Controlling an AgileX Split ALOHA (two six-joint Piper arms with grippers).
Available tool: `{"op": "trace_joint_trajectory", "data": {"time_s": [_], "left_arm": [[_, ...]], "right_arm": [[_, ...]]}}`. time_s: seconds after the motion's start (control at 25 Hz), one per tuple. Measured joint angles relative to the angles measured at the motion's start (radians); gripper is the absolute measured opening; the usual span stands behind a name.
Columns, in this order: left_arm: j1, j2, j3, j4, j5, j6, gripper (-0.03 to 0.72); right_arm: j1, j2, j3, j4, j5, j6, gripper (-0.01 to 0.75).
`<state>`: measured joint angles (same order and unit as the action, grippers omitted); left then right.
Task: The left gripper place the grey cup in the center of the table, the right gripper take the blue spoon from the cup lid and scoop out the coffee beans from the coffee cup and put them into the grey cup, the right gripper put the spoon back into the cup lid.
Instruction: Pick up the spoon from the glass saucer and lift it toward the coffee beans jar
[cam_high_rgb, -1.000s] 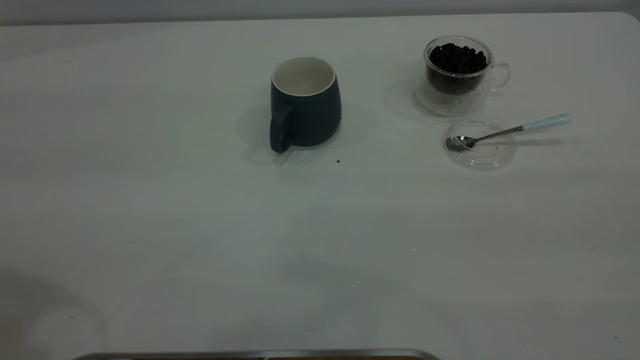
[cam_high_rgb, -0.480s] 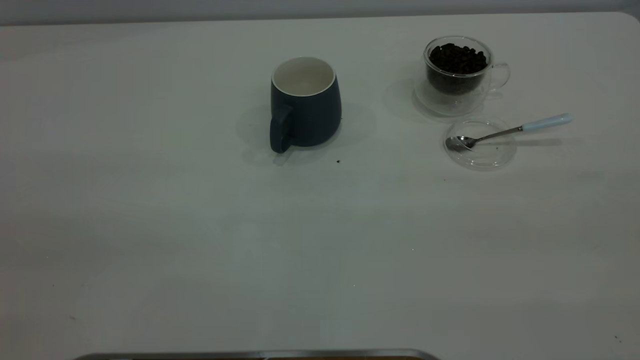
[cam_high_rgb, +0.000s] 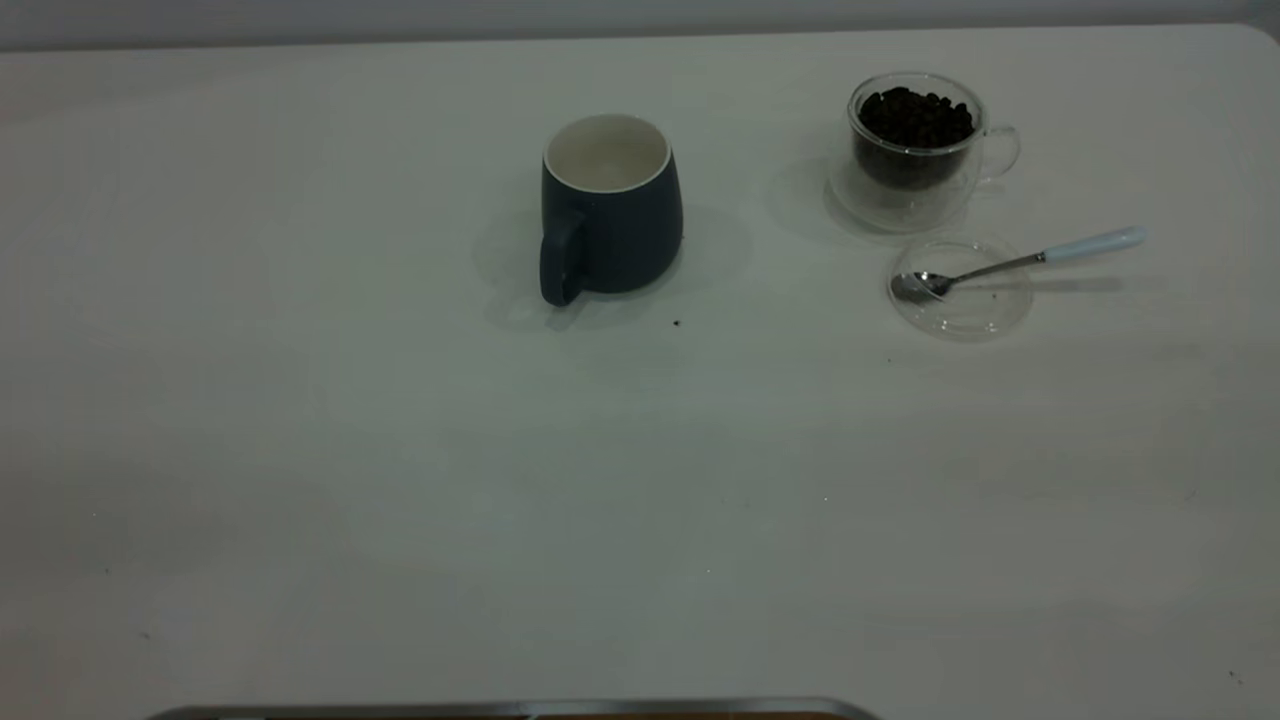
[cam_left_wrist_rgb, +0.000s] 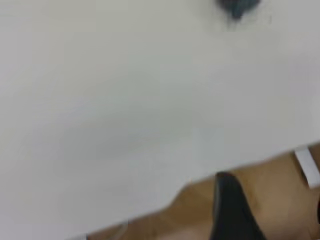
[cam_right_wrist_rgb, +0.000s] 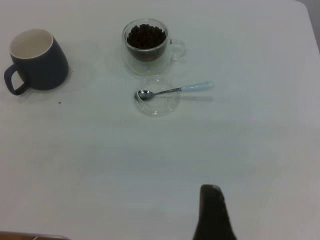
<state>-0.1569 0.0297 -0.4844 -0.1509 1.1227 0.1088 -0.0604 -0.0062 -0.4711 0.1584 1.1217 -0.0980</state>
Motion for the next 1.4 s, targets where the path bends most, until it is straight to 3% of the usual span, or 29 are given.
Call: {"op": "trace_joint_trajectory", "data": {"time_s": [0.48,1.4], "left_arm": [[0.192,-0.047,0.0,-0.002,0.01,0.001,0.475],[0.2,-0.047,0.0,-0.003,0.012,0.001,0.475]], "right_arm": [[0.0,0.0,0.0,0.0,0.0,0.0,0.565],[0.0,0.0,0.0,0.0,0.0,0.0,0.565]]}}
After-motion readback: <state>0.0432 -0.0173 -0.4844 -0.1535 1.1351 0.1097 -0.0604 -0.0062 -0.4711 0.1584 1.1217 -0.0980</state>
